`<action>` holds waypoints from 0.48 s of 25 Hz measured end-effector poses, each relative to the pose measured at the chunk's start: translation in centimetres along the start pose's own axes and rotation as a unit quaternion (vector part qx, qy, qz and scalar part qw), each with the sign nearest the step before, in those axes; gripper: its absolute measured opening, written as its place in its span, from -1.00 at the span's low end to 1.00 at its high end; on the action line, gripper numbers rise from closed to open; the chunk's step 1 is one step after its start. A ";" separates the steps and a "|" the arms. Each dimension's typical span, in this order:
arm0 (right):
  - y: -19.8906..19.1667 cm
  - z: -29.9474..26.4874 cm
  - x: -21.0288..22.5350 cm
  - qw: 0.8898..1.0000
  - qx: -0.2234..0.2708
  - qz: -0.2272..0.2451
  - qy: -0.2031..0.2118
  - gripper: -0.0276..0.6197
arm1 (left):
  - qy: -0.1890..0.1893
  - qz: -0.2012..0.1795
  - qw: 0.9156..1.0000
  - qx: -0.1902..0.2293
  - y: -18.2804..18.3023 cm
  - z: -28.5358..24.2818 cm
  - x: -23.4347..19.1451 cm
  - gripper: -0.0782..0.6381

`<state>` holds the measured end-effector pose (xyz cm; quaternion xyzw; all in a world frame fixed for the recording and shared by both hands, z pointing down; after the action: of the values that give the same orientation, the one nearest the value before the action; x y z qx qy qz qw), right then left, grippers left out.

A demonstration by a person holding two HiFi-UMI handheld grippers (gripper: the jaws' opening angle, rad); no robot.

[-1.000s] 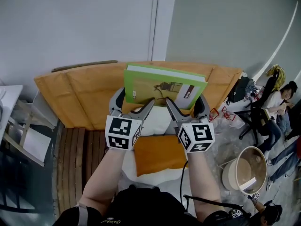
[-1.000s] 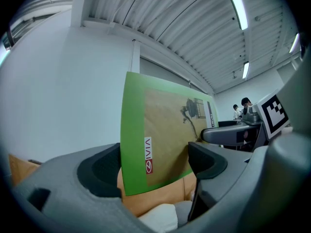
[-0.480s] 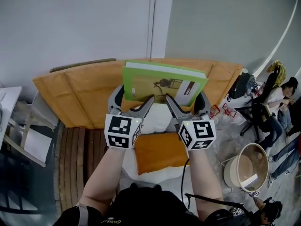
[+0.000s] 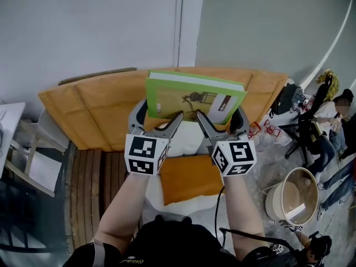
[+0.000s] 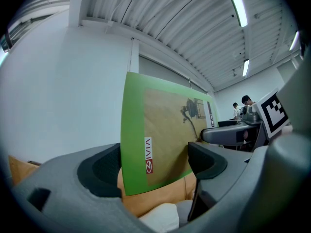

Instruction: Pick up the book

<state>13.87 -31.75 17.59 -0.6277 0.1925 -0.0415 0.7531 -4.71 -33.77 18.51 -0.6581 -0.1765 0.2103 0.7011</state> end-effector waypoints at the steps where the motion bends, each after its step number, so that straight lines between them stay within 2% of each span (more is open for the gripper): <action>1: 0.0 0.0 0.0 1.000 0.000 -0.001 0.000 0.47 | 0.000 0.000 1.000 0.000 0.0 0.0 0.0 0.43; 12: -0.3 -0.2 0.1 1.000 -0.006 0.001 -0.001 0.47 | 0.001 0.003 1.000 0.000 -0.2 -0.3 -0.1 0.43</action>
<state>13.96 -32.05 17.84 -0.6319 0.1929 -0.0393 0.7497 -4.58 -34.07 18.71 -0.6590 -0.1737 0.2113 0.7006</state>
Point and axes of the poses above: the fingertips, and each gripper's own axes: z backward along the fingers, x to its right, y out of its top, the point moved 6 cm from there along z, backward along the fingers, and after that the axes turned 8 degrees about z, right-handed, at the moved point
